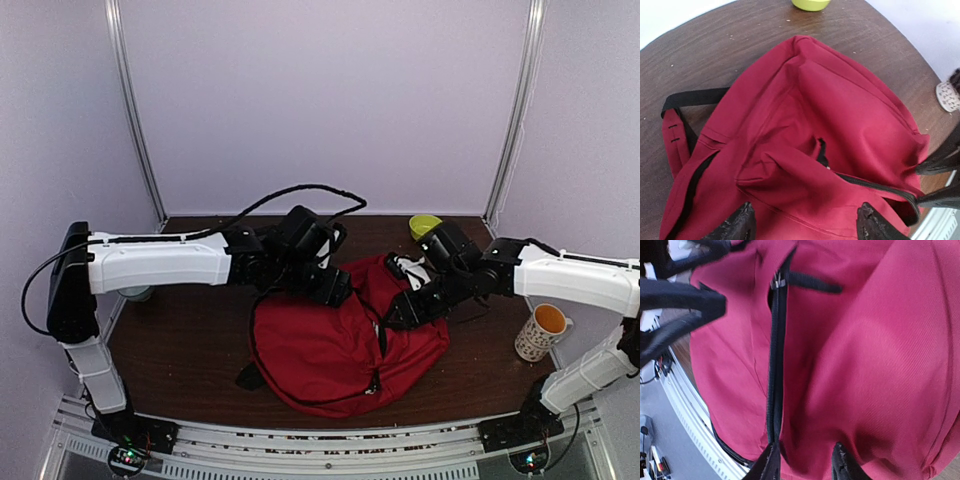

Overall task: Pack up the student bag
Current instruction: Zip the upper front pocket of the student bag.

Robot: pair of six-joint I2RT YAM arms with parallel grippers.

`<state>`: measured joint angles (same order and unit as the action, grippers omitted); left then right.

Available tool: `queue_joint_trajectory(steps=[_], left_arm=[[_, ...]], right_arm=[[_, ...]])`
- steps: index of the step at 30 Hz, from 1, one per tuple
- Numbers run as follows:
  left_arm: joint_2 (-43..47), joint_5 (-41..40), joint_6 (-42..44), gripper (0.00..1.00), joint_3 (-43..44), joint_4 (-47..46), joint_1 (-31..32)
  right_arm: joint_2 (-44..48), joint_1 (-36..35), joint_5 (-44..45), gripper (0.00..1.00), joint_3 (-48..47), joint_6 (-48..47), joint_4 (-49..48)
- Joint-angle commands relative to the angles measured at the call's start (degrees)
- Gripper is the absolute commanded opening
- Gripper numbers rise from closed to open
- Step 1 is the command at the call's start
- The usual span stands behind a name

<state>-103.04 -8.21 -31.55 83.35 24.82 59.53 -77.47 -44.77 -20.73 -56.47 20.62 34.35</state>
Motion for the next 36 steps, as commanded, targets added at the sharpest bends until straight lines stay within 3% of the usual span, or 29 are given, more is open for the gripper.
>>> queue_joint_trajectory(steps=[1,6,9,13,18,23,31,36], left_arm=[[0.7,-2.3,-1.1,0.63,-0.7,-1.1,-1.6],[3.7,-1.4,2.5,0.5,-6.8,-3.9,-2.9],[3.1,1.4,4.5,0.43,-8.6,-4.4,-3.3],[0.5,2.5,3.0,0.33,-11.1,-4.5,-3.3],[5.1,2.7,-1.4,0.28,-24.5,-10.4,-3.2],[11.1,0.7,-2.4,0.27,-36.5,-11.4,-3.2],[15.3,-4.7,-4.5,0.27,-43.3,-7.1,-3.3],[18.3,-8.3,-5.4,0.27,-45.6,-3.1,-6.4]], right_arm=[[0.2,1.9,-1.1,0.37,-3.0,1.9,-4.4],[-1.7,4.0,-8.9,0.4,-4.9,3.2,-9.9],[-3.7,5.1,-7.8,0.46,-5.6,3.9,-12.4],[-9.8,6.0,-2.6,0.46,-8.9,3.4,-12.7],[-15.3,4.8,-1.9,0.39,-9.3,2.4,-12.3],[-14.6,0.0,-0.3,0.35,-1.5,3.8,-16.9],[-17.4,-13.8,1.9,0.31,6.1,13.2,-26.4],[-21.1,-21.7,0.3,0.3,4.1,19.1,-32.3]])
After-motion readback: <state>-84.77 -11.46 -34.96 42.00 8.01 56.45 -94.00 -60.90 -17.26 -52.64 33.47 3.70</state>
